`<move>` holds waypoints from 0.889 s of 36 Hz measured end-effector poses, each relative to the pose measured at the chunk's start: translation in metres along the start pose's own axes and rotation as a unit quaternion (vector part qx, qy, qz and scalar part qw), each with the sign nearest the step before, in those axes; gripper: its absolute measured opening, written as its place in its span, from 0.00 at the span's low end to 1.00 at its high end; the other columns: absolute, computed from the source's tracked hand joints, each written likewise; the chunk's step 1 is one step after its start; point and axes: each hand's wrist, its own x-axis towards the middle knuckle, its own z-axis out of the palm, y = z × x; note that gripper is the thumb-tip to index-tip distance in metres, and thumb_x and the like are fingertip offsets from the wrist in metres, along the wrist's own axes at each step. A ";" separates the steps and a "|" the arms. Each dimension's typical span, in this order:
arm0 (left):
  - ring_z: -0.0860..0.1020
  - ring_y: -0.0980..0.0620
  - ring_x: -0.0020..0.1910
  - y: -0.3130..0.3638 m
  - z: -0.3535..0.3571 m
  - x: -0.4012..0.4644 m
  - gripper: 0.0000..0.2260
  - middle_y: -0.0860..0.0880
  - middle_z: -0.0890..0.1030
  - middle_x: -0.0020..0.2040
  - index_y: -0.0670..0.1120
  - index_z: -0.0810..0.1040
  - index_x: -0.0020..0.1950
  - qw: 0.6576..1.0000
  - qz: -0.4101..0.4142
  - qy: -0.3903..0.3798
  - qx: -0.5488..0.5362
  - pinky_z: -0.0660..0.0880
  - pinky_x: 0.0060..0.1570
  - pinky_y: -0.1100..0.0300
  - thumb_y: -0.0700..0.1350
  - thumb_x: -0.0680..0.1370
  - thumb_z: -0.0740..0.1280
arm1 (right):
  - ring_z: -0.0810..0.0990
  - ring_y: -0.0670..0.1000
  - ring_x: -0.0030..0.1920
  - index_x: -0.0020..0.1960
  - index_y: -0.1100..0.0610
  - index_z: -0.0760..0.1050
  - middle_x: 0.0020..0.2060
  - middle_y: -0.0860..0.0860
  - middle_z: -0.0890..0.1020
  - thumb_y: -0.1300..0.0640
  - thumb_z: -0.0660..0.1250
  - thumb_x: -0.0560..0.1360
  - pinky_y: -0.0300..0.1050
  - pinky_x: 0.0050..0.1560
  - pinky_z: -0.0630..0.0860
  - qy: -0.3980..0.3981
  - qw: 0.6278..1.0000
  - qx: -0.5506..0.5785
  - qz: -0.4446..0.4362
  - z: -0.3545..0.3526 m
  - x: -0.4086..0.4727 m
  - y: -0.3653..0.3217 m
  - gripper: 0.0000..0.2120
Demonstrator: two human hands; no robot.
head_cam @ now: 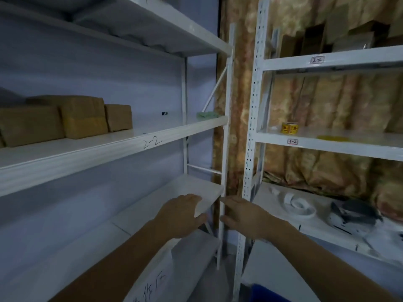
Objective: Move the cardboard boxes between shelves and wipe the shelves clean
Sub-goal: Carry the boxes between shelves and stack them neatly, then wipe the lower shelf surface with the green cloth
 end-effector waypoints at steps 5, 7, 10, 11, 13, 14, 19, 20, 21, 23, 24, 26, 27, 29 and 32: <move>0.65 0.52 0.77 -0.011 -0.010 0.063 0.31 0.52 0.63 0.81 0.51 0.60 0.82 0.999 -0.027 0.034 -0.022 0.58 0.74 0.60 0.64 0.83 0.59 | 0.65 0.53 0.76 0.83 0.53 0.55 0.79 0.49 0.62 0.42 0.60 0.83 0.47 0.75 0.64 -0.010 1.000 0.000 -0.027 -0.021 0.065 0.039 0.33; 0.65 0.52 0.77 -0.016 -0.013 0.086 0.31 0.52 0.63 0.81 0.51 0.60 0.82 0.999 -0.032 0.036 -0.017 0.58 0.74 0.59 0.64 0.83 0.59 | 0.66 0.53 0.75 0.82 0.51 0.56 0.78 0.49 0.64 0.39 0.59 0.82 0.51 0.75 0.66 -0.009 0.999 0.006 -0.034 -0.026 0.090 0.052 0.33; 0.67 0.51 0.75 -0.024 -0.017 0.122 0.30 0.51 0.66 0.79 0.51 0.61 0.82 0.999 -0.026 0.042 -0.003 0.60 0.72 0.61 0.63 0.83 0.60 | 0.67 0.52 0.74 0.82 0.52 0.56 0.77 0.49 0.65 0.40 0.58 0.83 0.51 0.74 0.66 -0.010 0.999 0.005 -0.045 -0.034 0.128 0.067 0.32; 0.68 0.52 0.74 -0.028 -0.019 0.134 0.29 0.52 0.67 0.78 0.51 0.62 0.81 0.999 -0.023 0.044 -0.001 0.61 0.71 0.62 0.62 0.83 0.60 | 0.67 0.52 0.74 0.82 0.52 0.57 0.77 0.50 0.65 0.41 0.59 0.83 0.50 0.74 0.65 -0.010 0.999 0.005 -0.048 -0.037 0.140 0.071 0.31; 0.70 0.52 0.72 -0.034 -0.022 0.159 0.28 0.52 0.70 0.76 0.51 0.64 0.80 0.999 -0.017 0.049 0.002 0.62 0.69 0.63 0.62 0.83 0.61 | 0.68 0.51 0.73 0.81 0.53 0.59 0.76 0.51 0.67 0.43 0.59 0.84 0.48 0.73 0.65 -0.007 0.999 0.004 -0.053 -0.041 0.166 0.080 0.29; 0.71 0.52 0.71 -0.038 -0.023 0.172 0.28 0.52 0.71 0.76 0.51 0.65 0.80 0.998 -0.014 0.053 0.003 0.63 0.68 0.62 0.62 0.83 0.61 | 0.68 0.51 0.73 0.81 0.53 0.58 0.76 0.51 0.66 0.43 0.59 0.84 0.48 0.73 0.65 -0.004 0.999 0.003 -0.054 -0.042 0.179 0.085 0.29; 0.73 0.51 0.67 -0.058 -0.026 0.236 0.29 0.51 0.74 0.72 0.50 0.67 0.79 0.998 0.000 0.063 0.007 0.68 0.66 0.61 0.63 0.82 0.61 | 0.71 0.50 0.70 0.80 0.52 0.61 0.74 0.51 0.69 0.43 0.61 0.83 0.47 0.70 0.68 0.016 0.999 0.012 -0.050 -0.048 0.244 0.107 0.29; 0.74 0.51 0.67 -0.062 -0.027 0.247 0.29 0.50 0.74 0.72 0.49 0.68 0.78 0.998 0.001 0.066 0.004 0.68 0.67 0.60 0.62 0.82 0.62 | 0.71 0.50 0.69 0.80 0.53 0.62 0.74 0.51 0.70 0.43 0.61 0.83 0.47 0.70 0.68 0.023 0.999 0.012 -0.046 -0.049 0.257 0.111 0.28; 0.73 0.51 0.68 -0.065 -0.029 0.258 0.28 0.50 0.74 0.73 0.49 0.68 0.78 0.998 0.002 0.069 0.004 0.67 0.67 0.60 0.62 0.82 0.62 | 0.70 0.51 0.71 0.80 0.53 0.61 0.75 0.50 0.69 0.42 0.61 0.83 0.47 0.71 0.68 0.028 0.999 0.013 -0.043 -0.052 0.271 0.116 0.29; 0.72 0.50 0.70 -0.069 -0.032 0.277 0.26 0.49 0.74 0.73 0.48 0.70 0.77 0.997 0.005 0.076 0.012 0.65 0.67 0.60 0.60 0.82 0.63 | 0.69 0.52 0.73 0.81 0.53 0.61 0.77 0.50 0.66 0.40 0.60 0.83 0.50 0.73 0.66 0.033 0.999 0.010 -0.042 -0.058 0.296 0.125 0.31; 0.72 0.50 0.71 -0.072 -0.032 0.287 0.25 0.49 0.73 0.74 0.48 0.70 0.77 0.997 0.006 0.078 0.016 0.65 0.68 0.61 0.59 0.83 0.63 | 0.69 0.52 0.74 0.81 0.52 0.61 0.78 0.50 0.65 0.39 0.60 0.82 0.51 0.74 0.66 0.037 0.998 0.010 -0.044 -0.061 0.309 0.129 0.31; 0.70 0.50 0.72 -0.076 -0.032 0.304 0.25 0.50 0.72 0.75 0.49 0.70 0.77 0.997 0.007 0.078 0.016 0.64 0.68 0.61 0.59 0.83 0.63 | 0.69 0.53 0.74 0.81 0.52 0.60 0.78 0.51 0.66 0.40 0.60 0.82 0.51 0.74 0.66 0.049 0.998 0.010 -0.042 -0.068 0.332 0.137 0.31; 0.70 0.51 0.73 -0.079 -0.031 0.311 0.24 0.51 0.72 0.75 0.51 0.70 0.77 0.997 0.010 0.075 0.015 0.64 0.68 0.61 0.59 0.83 0.62 | 0.69 0.53 0.74 0.81 0.52 0.61 0.77 0.51 0.67 0.39 0.60 0.82 0.51 0.73 0.67 0.056 0.998 0.010 -0.040 -0.072 0.343 0.140 0.32; 0.69 0.51 0.73 -0.083 -0.026 0.326 0.25 0.51 0.71 0.76 0.52 0.69 0.77 0.998 0.009 0.065 0.010 0.64 0.69 0.60 0.60 0.83 0.62 | 0.71 0.53 0.72 0.79 0.53 0.64 0.74 0.52 0.70 0.35 0.57 0.78 0.49 0.70 0.68 0.066 0.997 0.015 -0.038 -0.081 0.363 0.144 0.35; 0.70 0.48 0.72 -0.084 -0.020 0.344 0.27 0.50 0.71 0.75 0.51 0.67 0.78 0.999 -0.006 0.051 0.004 0.67 0.70 0.56 0.61 0.82 0.61 | 0.73 0.54 0.65 0.74 0.60 0.68 0.63 0.49 0.76 0.39 0.58 0.80 0.45 0.63 0.67 0.070 0.997 0.022 -0.035 -0.091 0.392 0.156 0.32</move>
